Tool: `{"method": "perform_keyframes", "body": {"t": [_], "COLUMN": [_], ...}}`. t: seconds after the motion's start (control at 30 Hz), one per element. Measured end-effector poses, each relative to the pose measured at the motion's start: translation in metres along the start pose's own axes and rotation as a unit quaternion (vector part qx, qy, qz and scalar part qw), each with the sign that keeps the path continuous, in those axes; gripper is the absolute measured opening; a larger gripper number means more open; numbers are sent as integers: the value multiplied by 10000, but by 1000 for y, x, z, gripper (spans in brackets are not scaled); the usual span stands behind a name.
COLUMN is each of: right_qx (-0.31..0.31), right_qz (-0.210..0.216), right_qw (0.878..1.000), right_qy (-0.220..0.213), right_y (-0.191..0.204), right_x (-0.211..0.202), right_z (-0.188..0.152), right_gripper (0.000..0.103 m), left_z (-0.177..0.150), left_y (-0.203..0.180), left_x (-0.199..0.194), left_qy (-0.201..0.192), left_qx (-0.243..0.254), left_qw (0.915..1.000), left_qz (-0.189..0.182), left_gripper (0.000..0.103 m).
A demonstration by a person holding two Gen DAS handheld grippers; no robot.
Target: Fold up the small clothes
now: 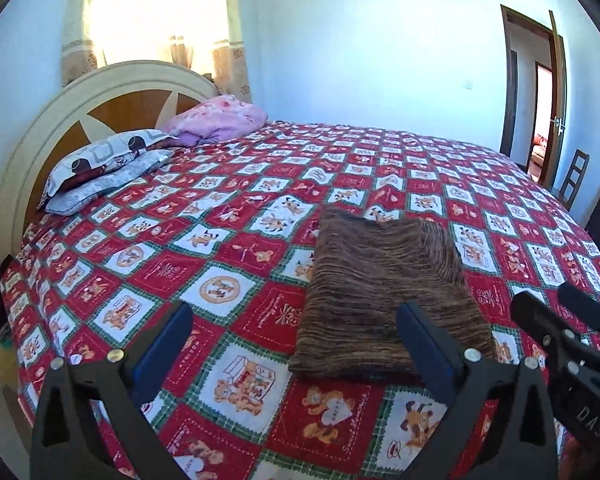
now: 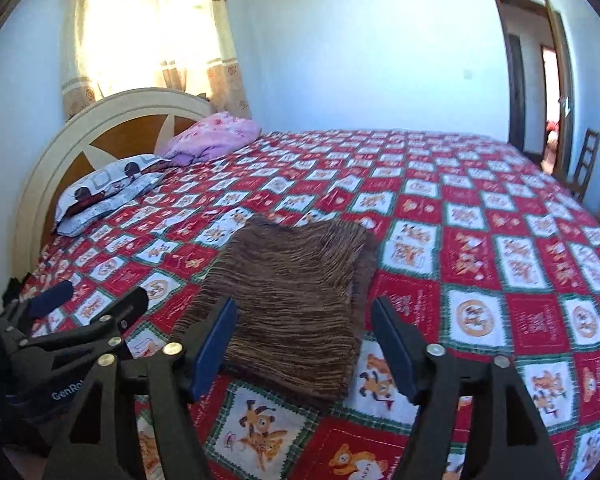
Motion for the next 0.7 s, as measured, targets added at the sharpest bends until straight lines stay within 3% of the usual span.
{"method": "perform_keyframes", "body": {"t": [0.2, 0.3, 0.7], "right_qx": [129, 240, 179], "right_qz": [-204, -268, -138], "right_qw": [9991, 9984, 9989], "right_qy": [-351, -433, -400], "right_y": [-8, -11, 6], "right_x": [-22, -29, -37], "right_z": [10, 12, 3], "right_gripper": [80, 80, 81], "left_z": [-3, -6, -16], "left_y": [-1, 3, 4], "left_x": [-15, -18, -30], "left_qy": [-74, 3, 10], "left_qx": [-66, -166, 17], "left_qw": [9999, 9998, 9997], "left_qz": [-60, 149, 244], "left_gripper": [103, 103, 103]}}
Point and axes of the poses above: each gripper's, at about its wrist camera, not at the fingertips, and x roughly the way its jaws point, y to its left, z to its top, the point moved 7 cm from there along x, roughly the way its jaws point, and after that the axes turned 4 degrees about -x, right-handed, at the moved point
